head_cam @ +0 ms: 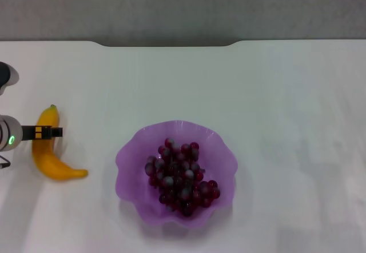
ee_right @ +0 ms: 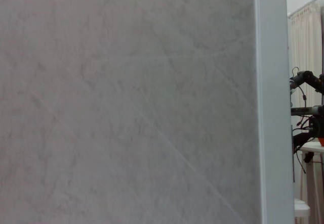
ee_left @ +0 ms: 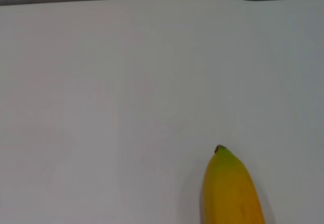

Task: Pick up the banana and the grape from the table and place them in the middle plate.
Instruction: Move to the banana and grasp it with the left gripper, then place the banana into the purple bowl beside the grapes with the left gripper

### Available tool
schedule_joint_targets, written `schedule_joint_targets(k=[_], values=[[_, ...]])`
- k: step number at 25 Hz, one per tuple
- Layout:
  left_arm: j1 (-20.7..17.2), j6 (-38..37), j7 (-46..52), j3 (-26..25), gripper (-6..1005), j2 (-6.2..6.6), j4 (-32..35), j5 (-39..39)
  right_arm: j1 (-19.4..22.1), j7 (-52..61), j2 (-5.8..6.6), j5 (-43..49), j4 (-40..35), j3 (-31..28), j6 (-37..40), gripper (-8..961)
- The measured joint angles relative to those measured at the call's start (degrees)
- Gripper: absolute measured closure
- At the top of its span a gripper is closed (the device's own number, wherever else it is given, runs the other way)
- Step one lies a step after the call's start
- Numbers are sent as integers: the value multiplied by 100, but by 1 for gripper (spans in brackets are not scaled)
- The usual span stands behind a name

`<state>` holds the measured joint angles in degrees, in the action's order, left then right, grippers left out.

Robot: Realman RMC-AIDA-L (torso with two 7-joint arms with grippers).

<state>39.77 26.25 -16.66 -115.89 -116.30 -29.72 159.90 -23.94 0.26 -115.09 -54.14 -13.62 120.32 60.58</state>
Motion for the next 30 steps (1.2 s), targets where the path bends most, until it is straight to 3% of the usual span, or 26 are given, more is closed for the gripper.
schedule_joint_targets(k=[5,12,17,26,30], values=[[33,92,12,23,134,-10,2,6,13,0,-3,0,0,0,8,129],[40,182,-27,26,329,-14,-11,6,13,0,-4,0,0,0,12,129],[30,221,-12,241,523,-17,-245,7,23,0,-5,0,0,0,15,129],[-287,683,-48,605,522,-27,-1648,-24,22,0,-5,0,20,0,-31,129],[-309,1227,-140,598,522,-2,-2159,-44,21,0,-5,0,41,0,-37,129]])
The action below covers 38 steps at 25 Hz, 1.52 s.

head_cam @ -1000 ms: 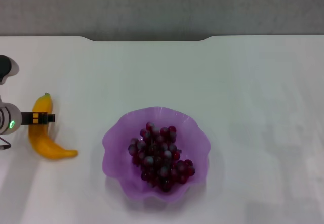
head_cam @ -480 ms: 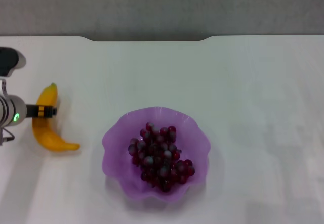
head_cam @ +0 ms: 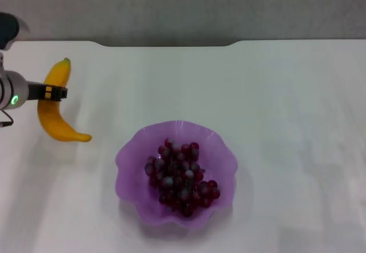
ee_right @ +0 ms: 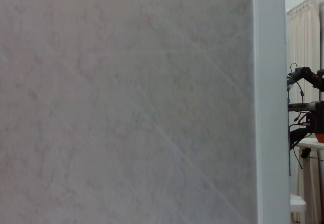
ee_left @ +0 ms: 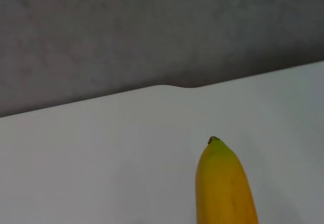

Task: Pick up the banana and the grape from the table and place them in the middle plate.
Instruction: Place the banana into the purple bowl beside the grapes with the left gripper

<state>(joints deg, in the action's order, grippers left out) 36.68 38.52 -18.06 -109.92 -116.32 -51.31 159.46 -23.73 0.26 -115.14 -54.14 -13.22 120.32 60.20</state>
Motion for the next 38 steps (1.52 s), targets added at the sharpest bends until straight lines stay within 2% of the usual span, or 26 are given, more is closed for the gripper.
schedule_joint_targets(k=[6,12,15,18,21,24,31,38], values=[[-78,932,-112,94,523,-39,-815,-220,25,0,0,0,-12,0,-9,129],[-574,1764,-568,761,522,-35,-2142,-1407,82,0,0,6,12,0,-19,129],[-851,1890,-855,1195,521,-37,-2629,-1929,83,0,0,6,15,0,-29,129],[-1001,1751,-1055,1850,520,-45,-2878,-2109,85,0,0,8,14,0,-34,129],[-1025,1292,-1107,2486,520,-48,-2792,-2069,87,0,0,9,1,0,-35,129],[-941,845,-1102,2779,519,-52,-2415,-2033,79,0,0,9,-26,0,-36,129],[-665,132,-1059,2683,518,-48,-1527,-2035,67,0,0,9,-32,0,-36,129],[-666,412,-1047,2499,516,-23,-1444,-2026,80,0,0,9,-12,0,-36,129]])
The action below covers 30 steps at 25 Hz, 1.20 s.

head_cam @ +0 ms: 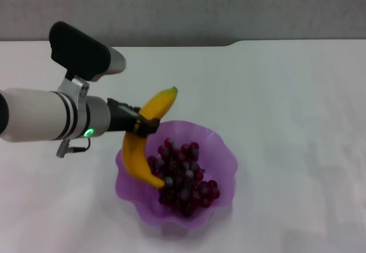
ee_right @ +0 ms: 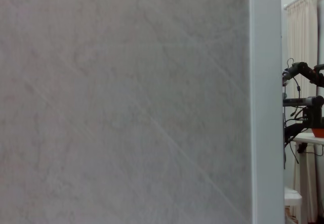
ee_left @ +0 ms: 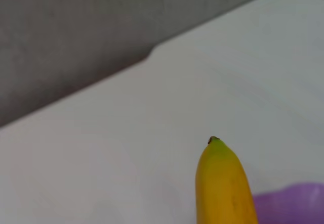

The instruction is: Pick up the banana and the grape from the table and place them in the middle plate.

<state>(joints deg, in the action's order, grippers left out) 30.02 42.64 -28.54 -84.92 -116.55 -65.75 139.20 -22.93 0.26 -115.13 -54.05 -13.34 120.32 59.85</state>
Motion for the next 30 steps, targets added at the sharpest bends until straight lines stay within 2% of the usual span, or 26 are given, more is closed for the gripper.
schedule_joint_targets(k=[5,15,19,25,30], values=[[44,626,-3,-11,515,13,-41,102,2,0,0,0,7,0,0,129],[109,791,218,131,513,-17,1,357,-11,0,0,39,-19,0,1,129],[134,755,470,229,512,-35,4,623,-11,0,0,41,-14,0,1,129],[37,251,668,234,511,-36,15,606,-9,0,0,44,-3,0,1,129],[-107,-212,706,300,283,-40,-22,590,-14,0,0,44,-10,0,1,129]])
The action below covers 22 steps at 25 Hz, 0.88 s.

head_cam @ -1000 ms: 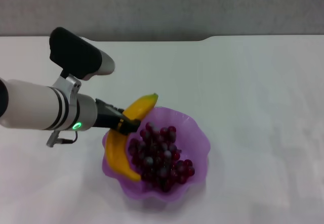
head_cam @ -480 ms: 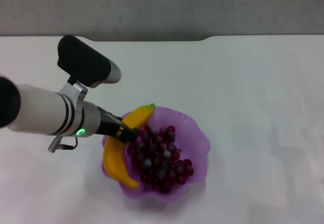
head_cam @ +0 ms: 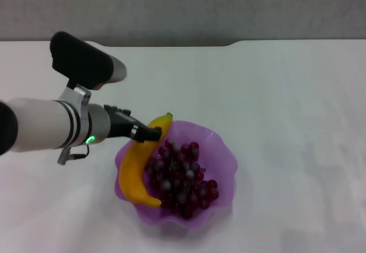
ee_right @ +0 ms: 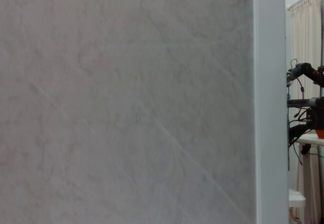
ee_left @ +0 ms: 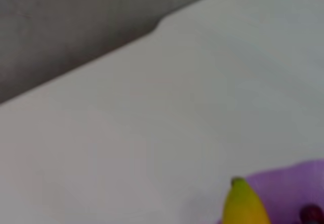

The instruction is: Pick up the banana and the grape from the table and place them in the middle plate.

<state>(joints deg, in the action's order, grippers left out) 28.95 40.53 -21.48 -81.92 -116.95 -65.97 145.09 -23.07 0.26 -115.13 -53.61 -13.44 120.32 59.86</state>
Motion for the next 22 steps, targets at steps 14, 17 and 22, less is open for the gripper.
schedule_joint_targets(k=[14,17,22], values=[[-825,-4159,-43,604,105,0,469,-593,-41,0,9,0,9,0,0,129],[-754,-5452,291,907,105,-7,1104,-596,-66,0,9,-1,-8,0,-1,129],[-502,-7098,1232,1252,105,-10,2327,-598,-132,-93,5,-1,-7,0,-5,129]])
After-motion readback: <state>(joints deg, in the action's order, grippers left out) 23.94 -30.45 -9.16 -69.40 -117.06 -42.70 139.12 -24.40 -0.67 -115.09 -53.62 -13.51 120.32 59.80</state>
